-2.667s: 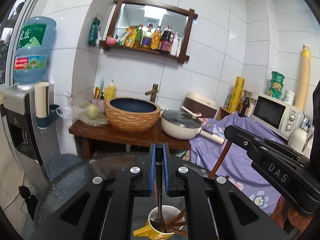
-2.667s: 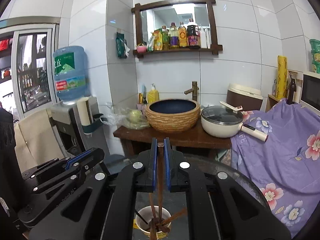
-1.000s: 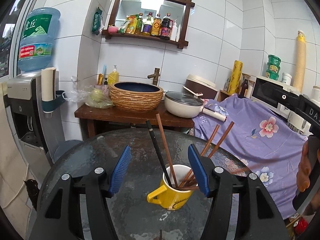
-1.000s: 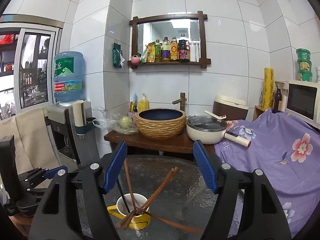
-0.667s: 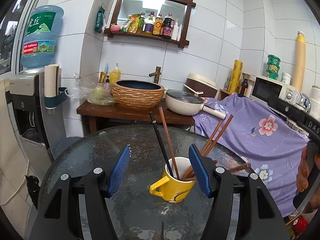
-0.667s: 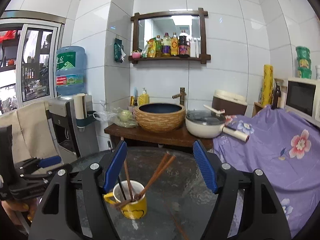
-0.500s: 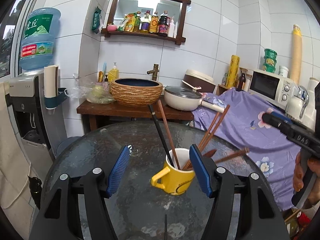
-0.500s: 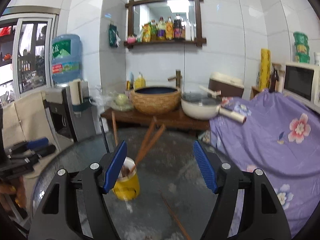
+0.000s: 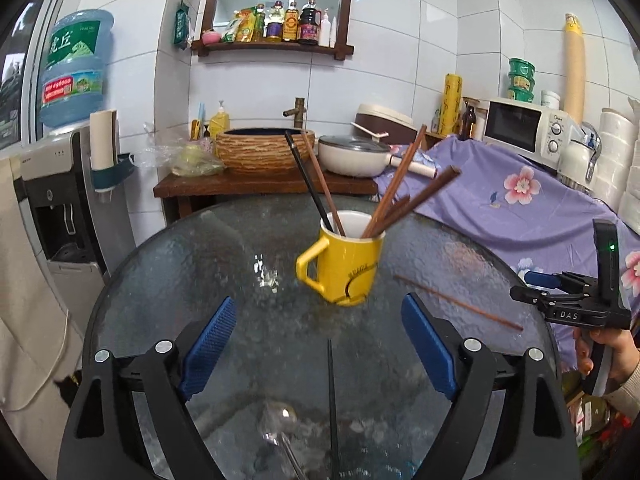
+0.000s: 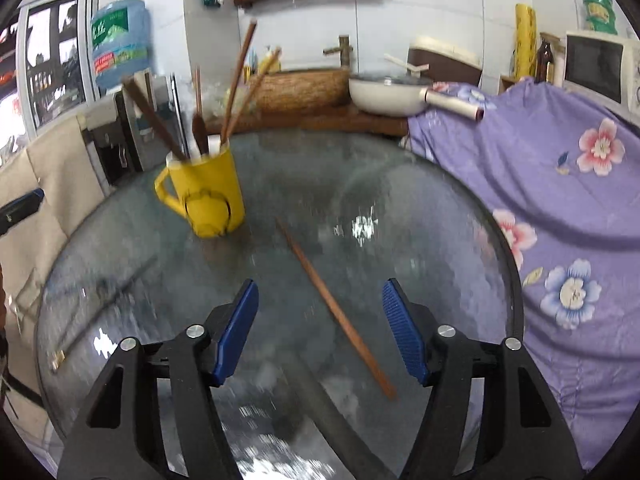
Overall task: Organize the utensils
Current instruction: 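Move both grippers back over the silver spoon and last brown chopstick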
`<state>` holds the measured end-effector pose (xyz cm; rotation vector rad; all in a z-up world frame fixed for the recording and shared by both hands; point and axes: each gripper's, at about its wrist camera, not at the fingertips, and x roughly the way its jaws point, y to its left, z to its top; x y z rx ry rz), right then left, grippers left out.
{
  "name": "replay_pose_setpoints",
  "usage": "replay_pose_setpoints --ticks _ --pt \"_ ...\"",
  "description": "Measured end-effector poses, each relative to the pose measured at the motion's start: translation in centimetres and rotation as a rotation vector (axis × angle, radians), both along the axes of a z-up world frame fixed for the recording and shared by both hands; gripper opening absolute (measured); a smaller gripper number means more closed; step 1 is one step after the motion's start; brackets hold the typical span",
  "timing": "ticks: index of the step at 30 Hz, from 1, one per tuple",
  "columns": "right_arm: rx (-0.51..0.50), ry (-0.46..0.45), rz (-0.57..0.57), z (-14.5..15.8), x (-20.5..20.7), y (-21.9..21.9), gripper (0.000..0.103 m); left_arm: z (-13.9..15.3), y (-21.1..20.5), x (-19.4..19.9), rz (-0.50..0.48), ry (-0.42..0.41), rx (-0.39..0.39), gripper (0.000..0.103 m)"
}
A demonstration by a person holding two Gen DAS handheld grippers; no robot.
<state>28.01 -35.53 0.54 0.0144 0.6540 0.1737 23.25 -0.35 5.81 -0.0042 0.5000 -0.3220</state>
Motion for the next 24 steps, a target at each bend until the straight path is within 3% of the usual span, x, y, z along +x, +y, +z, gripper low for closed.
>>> replay_pose_setpoints --ticks 5,15,20,24 --pt "-0.022 0.06 0.005 -2.6 -0.4 -1.5 0.056 -2.4 1.0 -1.6 0.013 0.063 -0.015 0.084" --pt "-0.063 0.136 0.019 -5.4 0.2 -2.8 0.047 -6.0 2.2 -4.2 0.05 0.13 0.069 0.084" --pt "-0.062 0.159 0.023 -6.3 0.3 -2.9 0.039 -7.5 2.1 -5.4 0.044 0.159 0.113 0.08" --pt "-0.072 0.154 0.035 -6.4 -0.2 -2.3 0.031 -8.5 2.4 -6.2 0.045 0.19 0.106 0.074"
